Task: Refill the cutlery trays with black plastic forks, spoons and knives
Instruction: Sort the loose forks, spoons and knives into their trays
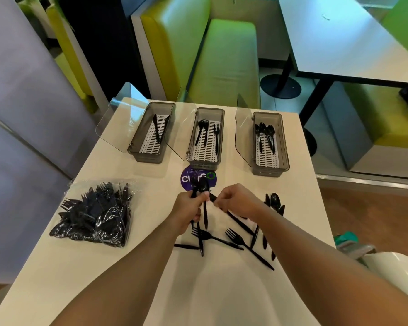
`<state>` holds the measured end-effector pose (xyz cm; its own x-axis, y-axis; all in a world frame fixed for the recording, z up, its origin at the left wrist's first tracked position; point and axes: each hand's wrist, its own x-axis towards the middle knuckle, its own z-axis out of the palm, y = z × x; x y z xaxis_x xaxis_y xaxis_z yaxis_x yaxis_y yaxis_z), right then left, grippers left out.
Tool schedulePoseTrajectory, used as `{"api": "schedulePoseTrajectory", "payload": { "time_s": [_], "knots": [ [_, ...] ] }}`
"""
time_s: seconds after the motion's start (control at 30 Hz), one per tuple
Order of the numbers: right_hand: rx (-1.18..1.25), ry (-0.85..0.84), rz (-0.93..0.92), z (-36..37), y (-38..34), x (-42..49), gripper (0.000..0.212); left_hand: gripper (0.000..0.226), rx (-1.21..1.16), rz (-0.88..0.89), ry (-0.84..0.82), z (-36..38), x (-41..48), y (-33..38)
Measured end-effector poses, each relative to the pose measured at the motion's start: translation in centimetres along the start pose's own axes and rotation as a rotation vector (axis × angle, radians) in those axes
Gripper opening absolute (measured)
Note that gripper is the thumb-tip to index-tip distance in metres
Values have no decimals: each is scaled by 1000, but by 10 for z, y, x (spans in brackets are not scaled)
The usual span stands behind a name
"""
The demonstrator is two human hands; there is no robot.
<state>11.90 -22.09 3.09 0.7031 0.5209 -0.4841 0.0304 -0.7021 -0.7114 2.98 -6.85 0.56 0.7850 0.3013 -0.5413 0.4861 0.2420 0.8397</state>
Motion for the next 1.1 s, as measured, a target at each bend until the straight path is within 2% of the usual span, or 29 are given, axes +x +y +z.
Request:
{"api": "schedulePoseTrajectory", "payload": {
  "time_s": [0.1, 0.27, 0.33, 0.53, 0.7, 1.1],
  "knots": [
    [-258, 143, 18, -5, 12, 8, 3, 25, 25, 14, 40, -9, 0, -4],
    [-580, 67, 75, -2, 15, 10, 35, 37, 67, 146, 212, -15, -3, -6],
    [-647, 45, 82, 3, 15, 11, 41, 39, 45, 194, 245, -18, -4, -6],
    [-686, 77, 111, 9, 11, 12, 26, 35, -63, 154, 198, -20, -5, 1],
    [-745, 15, 91, 24, -1, 13, 30, 34, -139, 100, 182, -33, -10, -10],
    [-748, 62, 94, 26, -6, 17, 29, 33, -135, 61, 166, -36, -10, -14]
  ]
}}
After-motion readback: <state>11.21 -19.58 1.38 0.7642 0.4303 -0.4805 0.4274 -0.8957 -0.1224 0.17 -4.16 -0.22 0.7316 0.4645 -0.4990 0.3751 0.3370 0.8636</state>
